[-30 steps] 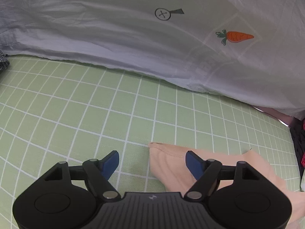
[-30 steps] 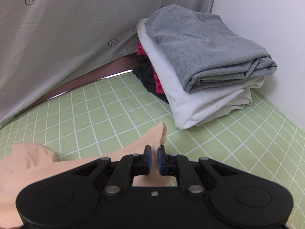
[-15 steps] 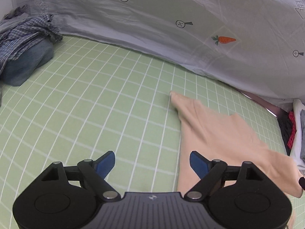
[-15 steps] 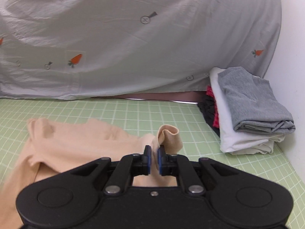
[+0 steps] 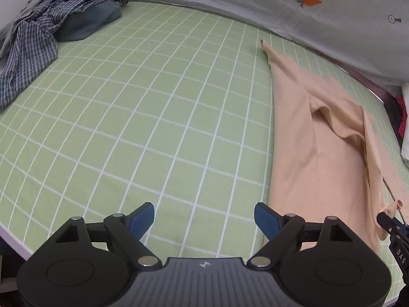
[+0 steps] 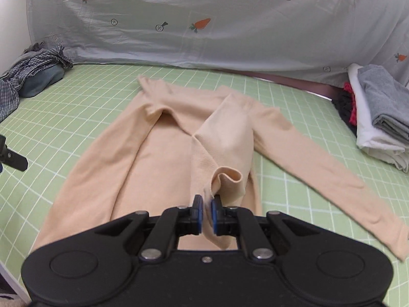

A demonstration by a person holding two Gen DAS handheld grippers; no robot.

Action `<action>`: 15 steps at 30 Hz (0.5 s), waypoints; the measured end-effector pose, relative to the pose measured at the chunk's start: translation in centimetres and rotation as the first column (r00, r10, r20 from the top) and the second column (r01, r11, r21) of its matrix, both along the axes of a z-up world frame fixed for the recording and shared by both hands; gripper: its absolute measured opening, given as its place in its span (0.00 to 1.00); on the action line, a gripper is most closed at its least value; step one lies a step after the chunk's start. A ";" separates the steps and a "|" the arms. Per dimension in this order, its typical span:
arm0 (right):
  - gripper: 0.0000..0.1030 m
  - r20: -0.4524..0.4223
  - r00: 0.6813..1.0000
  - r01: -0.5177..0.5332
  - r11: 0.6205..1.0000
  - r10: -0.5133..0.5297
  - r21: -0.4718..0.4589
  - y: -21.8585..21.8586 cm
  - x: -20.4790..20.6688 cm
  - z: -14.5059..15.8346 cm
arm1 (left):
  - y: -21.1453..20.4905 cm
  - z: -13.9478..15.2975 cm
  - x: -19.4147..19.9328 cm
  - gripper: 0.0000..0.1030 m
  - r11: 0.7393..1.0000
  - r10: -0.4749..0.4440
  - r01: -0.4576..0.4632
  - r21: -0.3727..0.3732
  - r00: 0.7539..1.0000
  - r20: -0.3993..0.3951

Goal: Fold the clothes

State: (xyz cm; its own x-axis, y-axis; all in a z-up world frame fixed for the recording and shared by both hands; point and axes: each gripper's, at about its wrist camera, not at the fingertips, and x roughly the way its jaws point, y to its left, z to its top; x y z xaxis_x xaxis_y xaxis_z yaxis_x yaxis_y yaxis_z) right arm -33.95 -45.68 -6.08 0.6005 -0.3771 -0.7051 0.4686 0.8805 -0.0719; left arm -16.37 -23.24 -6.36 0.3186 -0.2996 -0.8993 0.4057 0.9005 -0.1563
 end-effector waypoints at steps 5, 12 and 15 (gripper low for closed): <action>0.12 -0.028 0.999 0.035 0.999 -0.034 0.029 2.1 -0.3 -0.7 | 1.2 0.0 -0.4 0.83 1.000 -0.030 0.030 0.006 1.000 -0.006; 0.55 -0.031 0.986 0.168 0.984 -0.167 0.060 3.2 -2.0 1.1 | -0.2 0.3 -0.5 0.84 0.995 -0.104 0.104 -0.004 0.994 -0.013; 0.73 -0.015 0.964 0.266 0.959 -0.266 0.101 2.4 -3.6 1.7 | -1.3 0.1 -0.9 0.84 0.992 -0.130 0.129 -0.007 0.991 -0.022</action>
